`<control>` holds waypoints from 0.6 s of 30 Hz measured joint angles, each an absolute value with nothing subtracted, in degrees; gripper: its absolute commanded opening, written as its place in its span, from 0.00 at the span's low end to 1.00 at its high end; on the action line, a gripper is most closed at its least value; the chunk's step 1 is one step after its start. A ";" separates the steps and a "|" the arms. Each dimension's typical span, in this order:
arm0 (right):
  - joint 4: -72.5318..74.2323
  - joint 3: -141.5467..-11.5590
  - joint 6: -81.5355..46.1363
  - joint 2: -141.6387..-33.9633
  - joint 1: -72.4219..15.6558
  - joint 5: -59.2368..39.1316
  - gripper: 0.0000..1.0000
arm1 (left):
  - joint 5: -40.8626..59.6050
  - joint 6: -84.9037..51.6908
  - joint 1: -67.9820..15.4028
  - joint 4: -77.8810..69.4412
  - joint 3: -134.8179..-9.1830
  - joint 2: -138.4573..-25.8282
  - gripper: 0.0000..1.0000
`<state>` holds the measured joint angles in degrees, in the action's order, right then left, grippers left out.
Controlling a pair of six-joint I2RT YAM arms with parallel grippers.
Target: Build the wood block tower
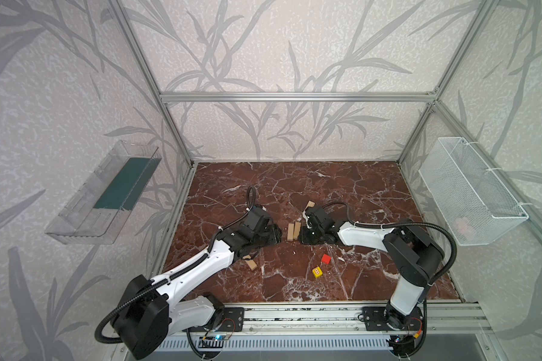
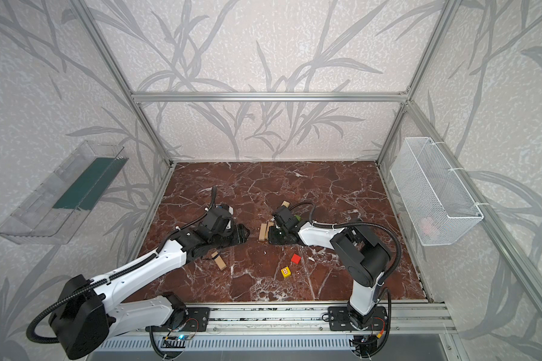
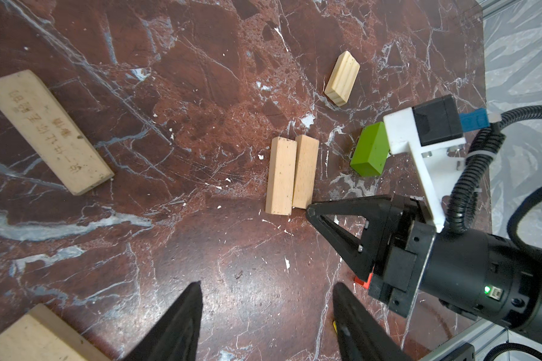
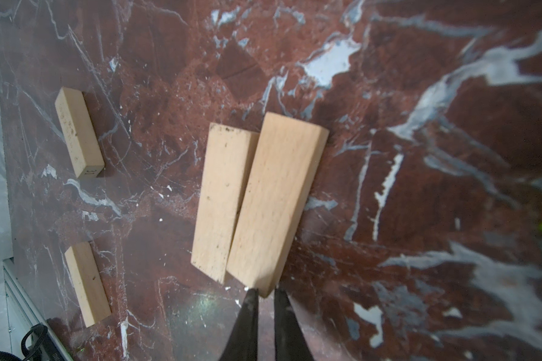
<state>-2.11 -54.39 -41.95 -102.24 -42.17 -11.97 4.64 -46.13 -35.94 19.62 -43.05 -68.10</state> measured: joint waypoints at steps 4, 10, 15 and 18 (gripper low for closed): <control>-2.50 -54.50 -41.95 -100.22 -41.25 -12.08 0.23 | 4.64 -46.11 -35.92 19.62 -43.16 -68.95 0.65; -3.33 -57.58 -42.48 -101.12 -38.54 -13.47 0.30 | 4.89 -46.09 -35.90 19.27 -44.40 -71.40 0.64; -3.70 -61.19 -42.89 -104.81 -37.26 -13.80 0.34 | 5.04 -46.02 -35.86 19.00 -44.93 -72.25 0.64; -4.62 -62.98 -42.85 -106.56 -36.95 -13.41 0.34 | 5.08 -45.78 -35.75 19.00 -45.30 -72.86 0.64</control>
